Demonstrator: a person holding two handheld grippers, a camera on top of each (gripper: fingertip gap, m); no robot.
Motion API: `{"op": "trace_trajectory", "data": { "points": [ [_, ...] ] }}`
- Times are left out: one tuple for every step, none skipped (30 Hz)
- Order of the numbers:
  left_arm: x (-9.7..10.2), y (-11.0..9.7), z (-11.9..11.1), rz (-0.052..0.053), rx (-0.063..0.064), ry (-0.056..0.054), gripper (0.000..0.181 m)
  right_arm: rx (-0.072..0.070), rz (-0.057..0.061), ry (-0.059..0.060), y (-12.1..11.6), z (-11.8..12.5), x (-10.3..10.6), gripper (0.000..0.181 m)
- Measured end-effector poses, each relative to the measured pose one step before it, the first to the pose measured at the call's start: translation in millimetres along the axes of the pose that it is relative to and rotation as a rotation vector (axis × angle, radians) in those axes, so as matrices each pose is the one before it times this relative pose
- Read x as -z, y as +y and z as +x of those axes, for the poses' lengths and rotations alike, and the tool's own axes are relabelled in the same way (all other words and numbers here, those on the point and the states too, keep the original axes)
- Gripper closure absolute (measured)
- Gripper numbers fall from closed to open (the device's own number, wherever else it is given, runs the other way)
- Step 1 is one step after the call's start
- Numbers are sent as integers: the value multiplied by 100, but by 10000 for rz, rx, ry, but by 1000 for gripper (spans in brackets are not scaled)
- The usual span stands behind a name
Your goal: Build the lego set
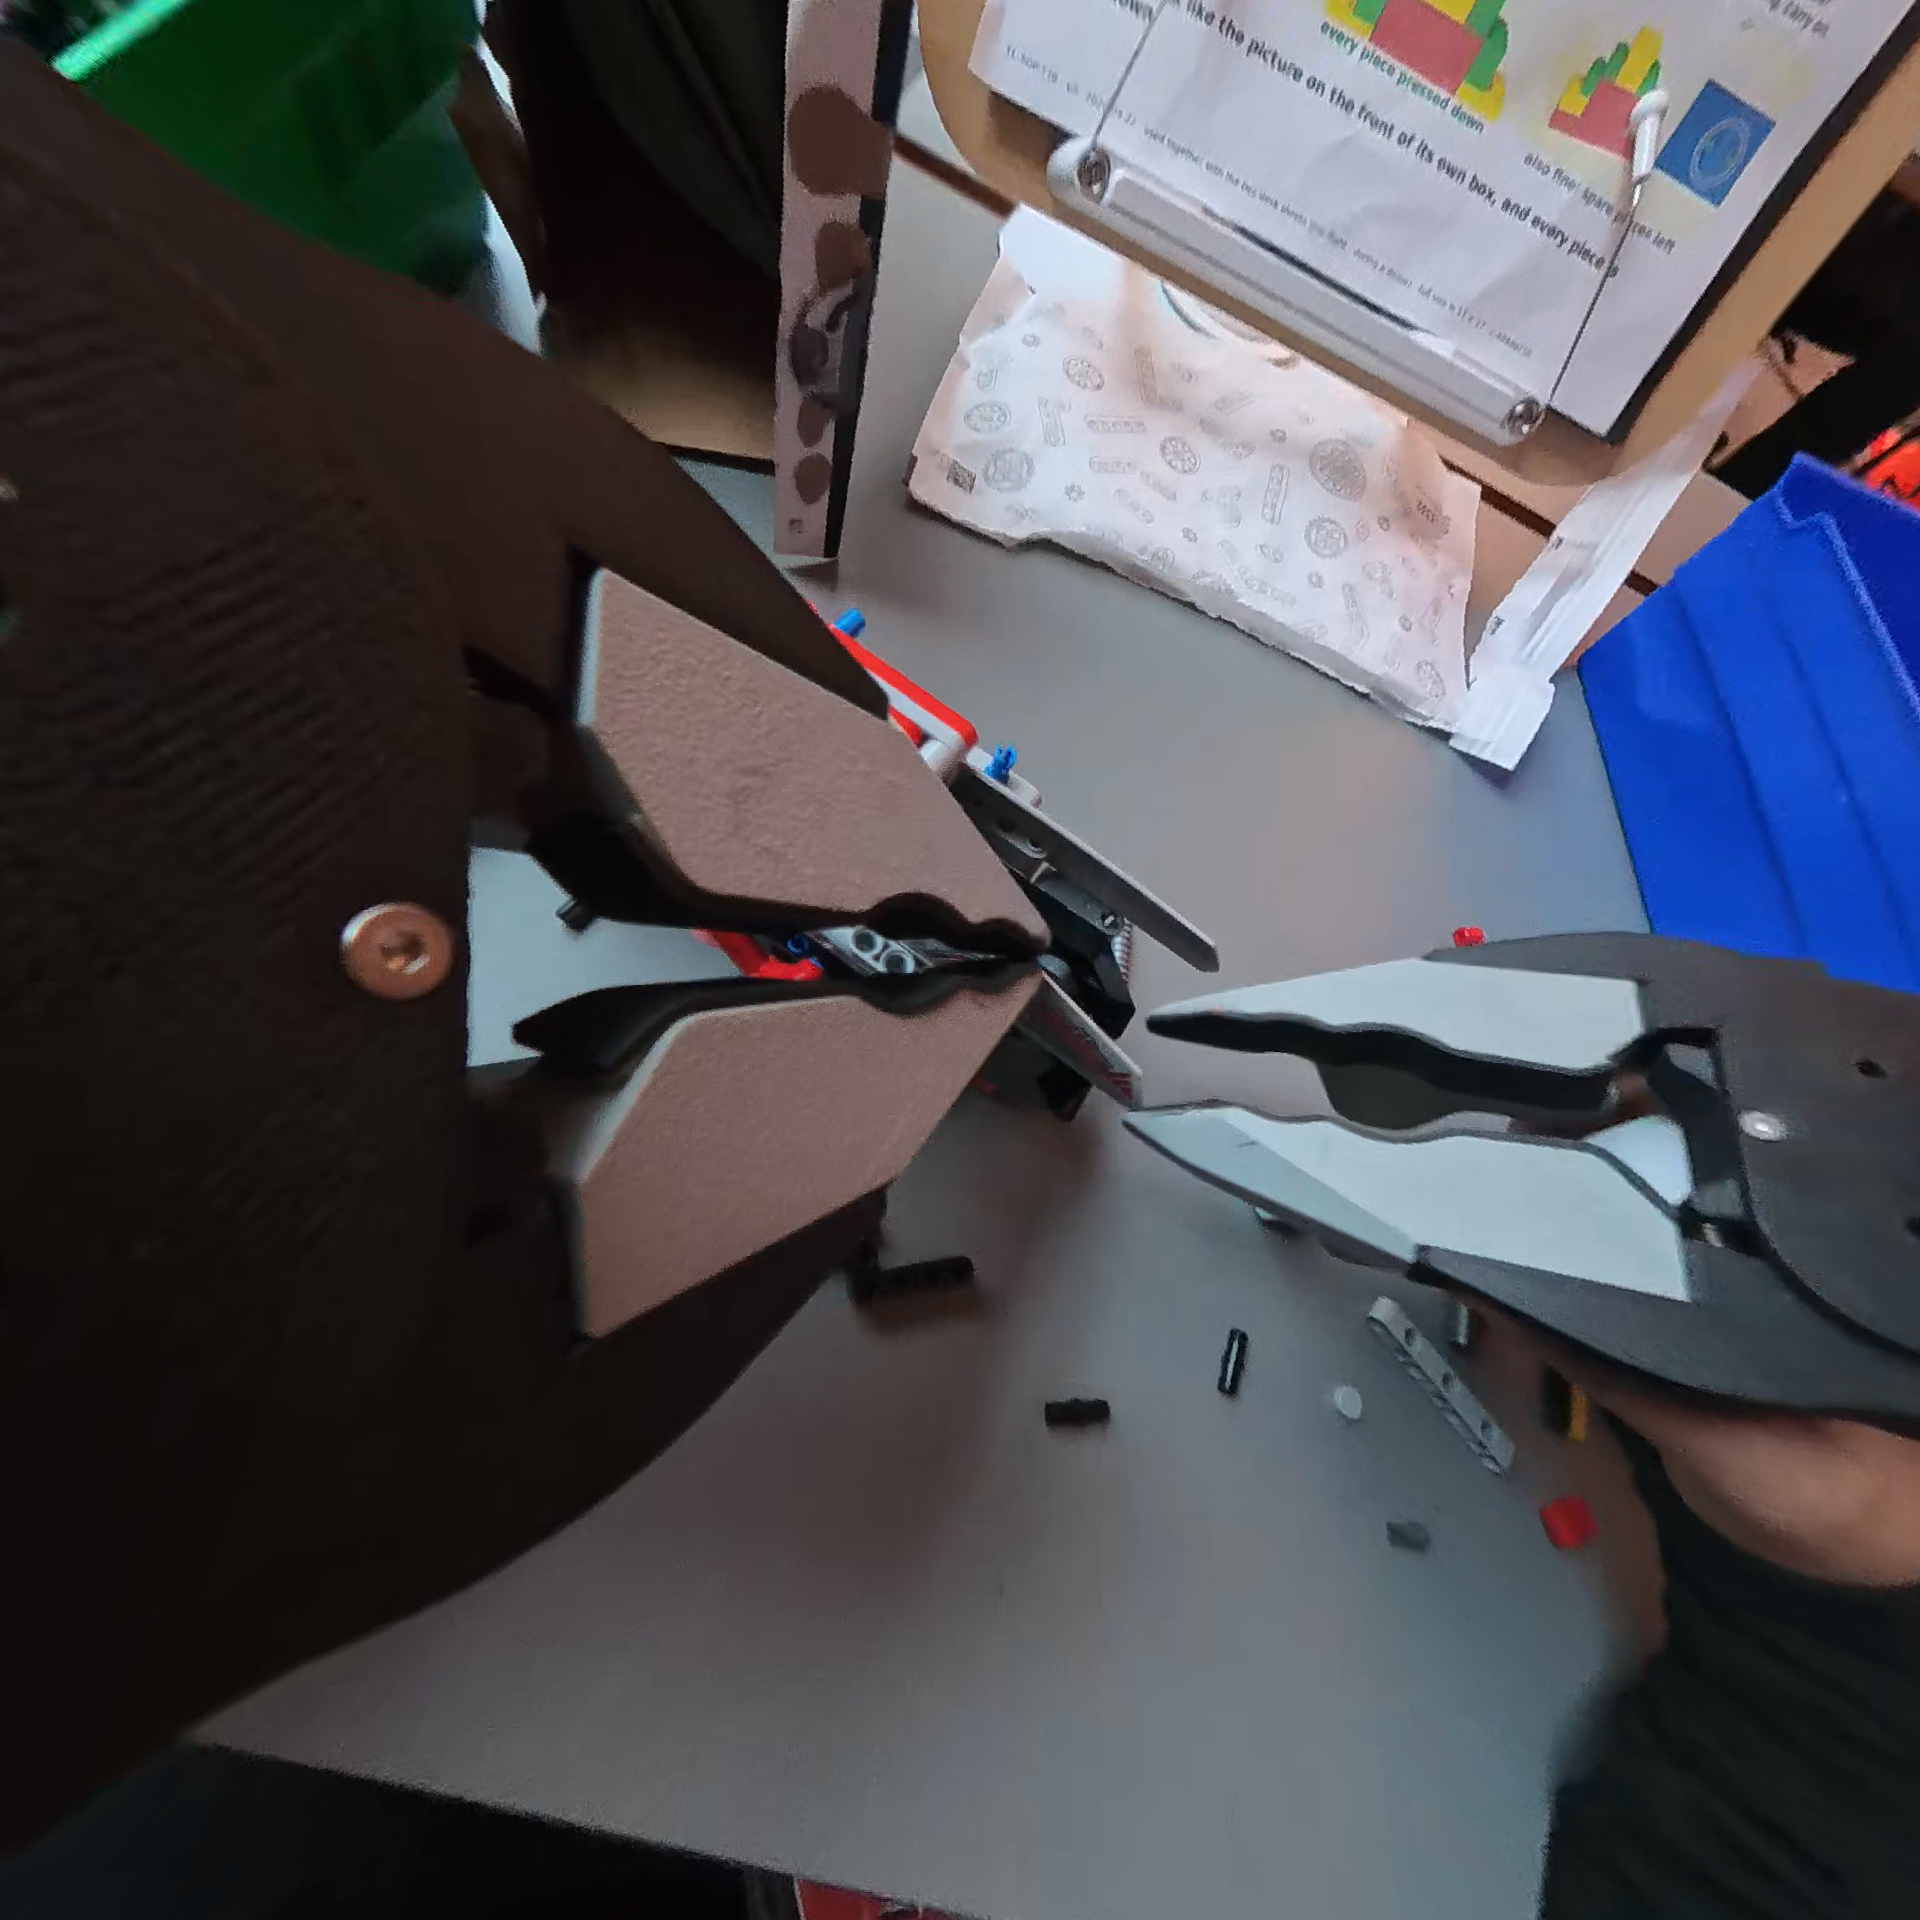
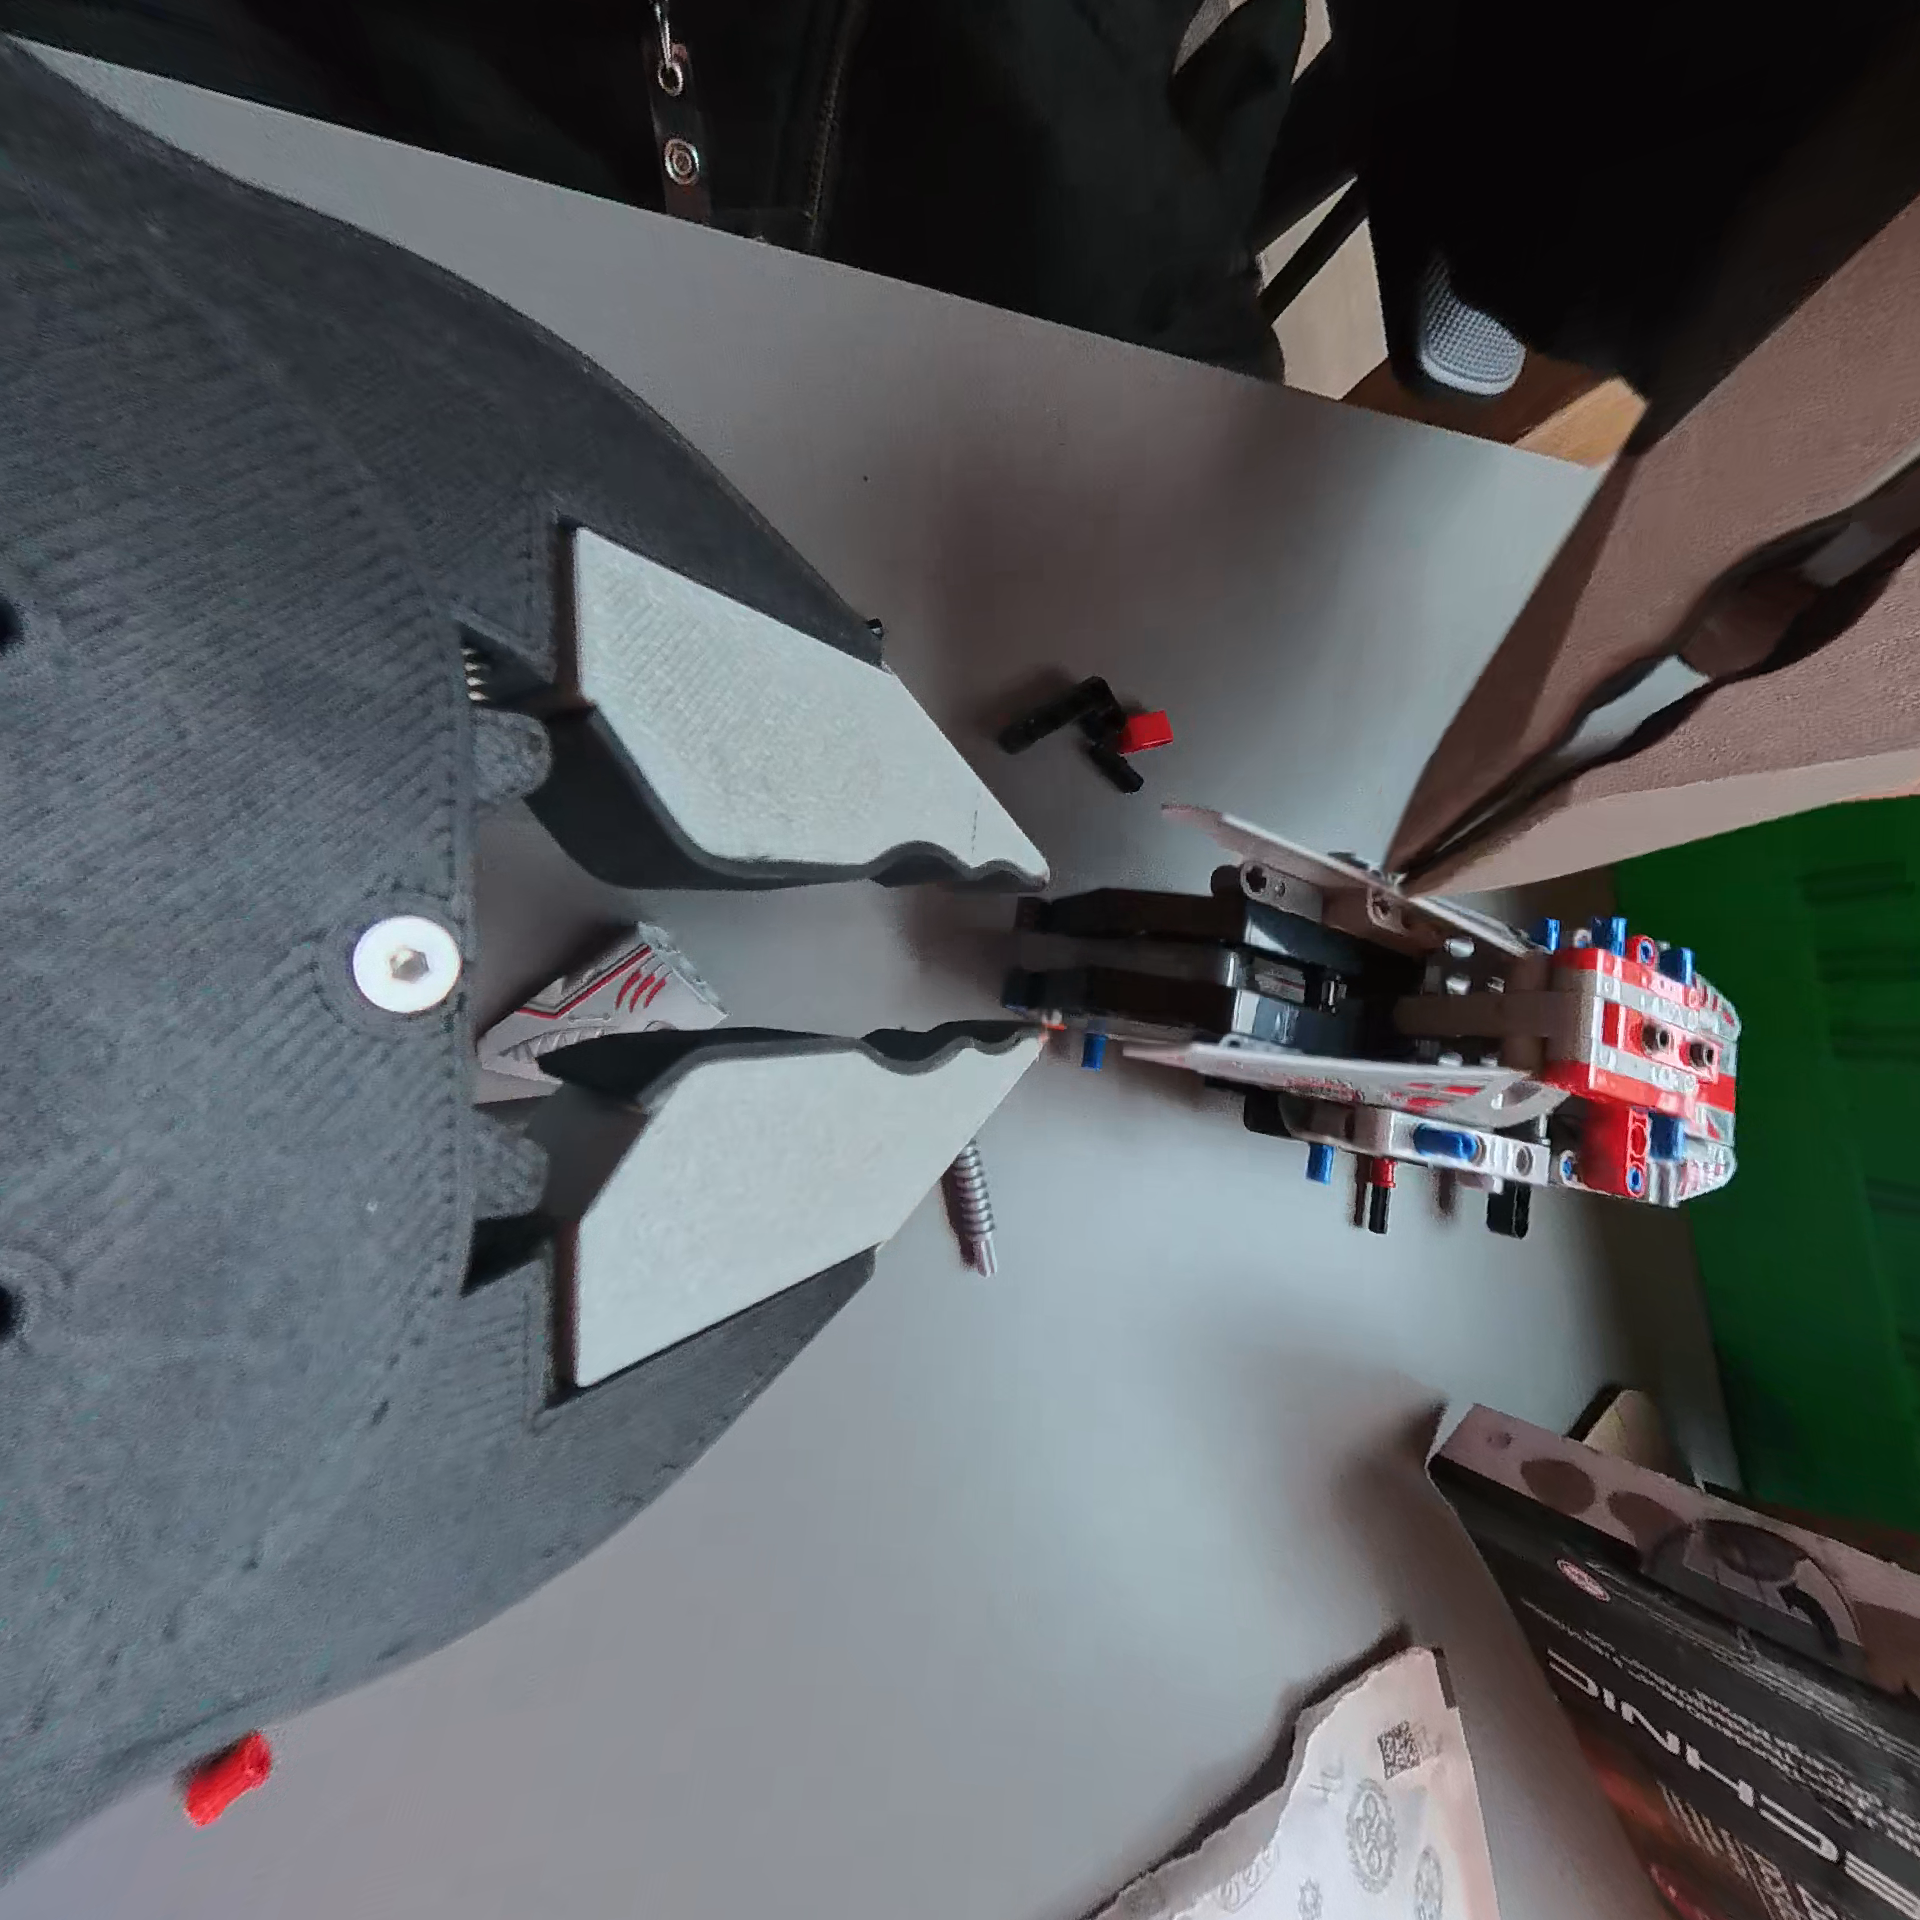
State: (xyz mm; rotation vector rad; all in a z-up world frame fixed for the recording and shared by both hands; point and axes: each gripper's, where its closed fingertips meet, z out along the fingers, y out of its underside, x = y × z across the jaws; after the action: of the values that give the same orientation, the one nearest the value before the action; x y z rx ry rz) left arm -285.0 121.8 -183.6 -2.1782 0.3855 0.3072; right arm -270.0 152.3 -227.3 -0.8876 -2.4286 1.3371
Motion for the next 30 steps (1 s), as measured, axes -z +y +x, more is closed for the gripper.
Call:
{"op": "trace_trajectory", "data": {
  "points": [
    [124, -168, 64, 36, 150, 239, 181, 6, -88, -17, 130, -48, -165, 160],
    [99, -145, -220, 43, 183, 64, 181, 16, -75, 3, 115, -24, -152, 160],
    [51, -135, -467, 68, 129, -117, 181, 12, -53, 3, 77, -26, -121, 160],
    [28, -76, -262, 47, 80, -24, 181, -1, -37, 13, 68, 8, -92, 160],
    [6, -61, 6, 43, 38, 78, 181, -6, -30, 21, 41, 39, -65, 160],
    [37, 31, 83, -1, -15, 46, 181, -8, -26, 15, 44, 37, -37, 160],
    [82, 265, 23, -148, -84, -17, 181, -8, -23, 9, 45, 32, -15, 160],
    [145, 406, -80, -239, -96, -51, 181, -5, -16, 8, 30, 36, 10, 160],
    [214, 427, -170, -245, -27, -60, 181, -8, 7, 5, -5, 33, 23, 160],
    [303, 279, -401, -127, 80, -166, 181, -18, 21, 3, -21, 30, 20, 159],
    [397, 24, -463, 54, 152, -163, 181, -21, 4, 1, 7, 36, 4, 160],
    [460, -110, -349, 145, 184, -65, 181, -13, -19, 6, 46, 37, -5, 160],
    [471, -175, -304, 180, 188, -34, 181, -3, -18, 6, 45, 20, -26, 160],
    [414, -84, -351, 117, 198, -61, 177, 6, -13, -7, 21, -9, -21, 160],
    [327, 165, -399, -31, 191, -88, 174, 19, -7, 9, 5, -6, -23, 160],
    [211, 363, -488, -138, 169, -137, 168, 30, 5, 27, -28, 9, -5, 160],
    [105, 456, -558, -188, 105, -201, 160, 26, 11, 16, -40, -4, 4, 160],
    [56, 440, -630, -140, 33, -277, 156, 20, 29, 17, -64, 17, 30, 160],
    [-7, 388, -542, -96, 33, -241, 154, 17, 55, 25, -92, 18, 57, 161],
    [-111, 342, -386, -90, 98, -149, 150, 13, 67, 13, -117, 23, 93, 161],
    [-196, 370, -169, -131, 104, -27, 146, 9, 87, -4, -134, 12, 116, 162],
    [-242, 374, 1, -156, 40, 52, 145, 2, 110, -19, -171, -11, 130, 162],
    [-251, 282, -34, -130, -5, -7, 144, -1, 119, -27, -195, -28, 146, 162],
    [-198, 190, -28, -114, -42, -53, 144, 3, 131, -32, -206, -32, 132, 162],
    [-137, 167, -6, -134, -69, -56, 144, 2, 130, -22, -207, -33, 131, 162],
    [-104, 104, 24, -93, -75, -57, 144, 2, 120, 21, -212, 30, 113, 162],
    [-126, 114, 29, -87, -81, -58, 144, 2, 115, 96, -196, 141, 77, 162],
    [-142, 163, 30, -116, -99, -65, 144, -7, 101, 165, -180, 258, 68, 161],
    [-151, 167, 69, -127, -114, -57, 145, -22, 92, 155, -150, 253, 47, 158],
    [-180, 132, 120, -113, -87, -22, 145, -35, 92, 35, -162, 58, 24, 154]
  ]
}}
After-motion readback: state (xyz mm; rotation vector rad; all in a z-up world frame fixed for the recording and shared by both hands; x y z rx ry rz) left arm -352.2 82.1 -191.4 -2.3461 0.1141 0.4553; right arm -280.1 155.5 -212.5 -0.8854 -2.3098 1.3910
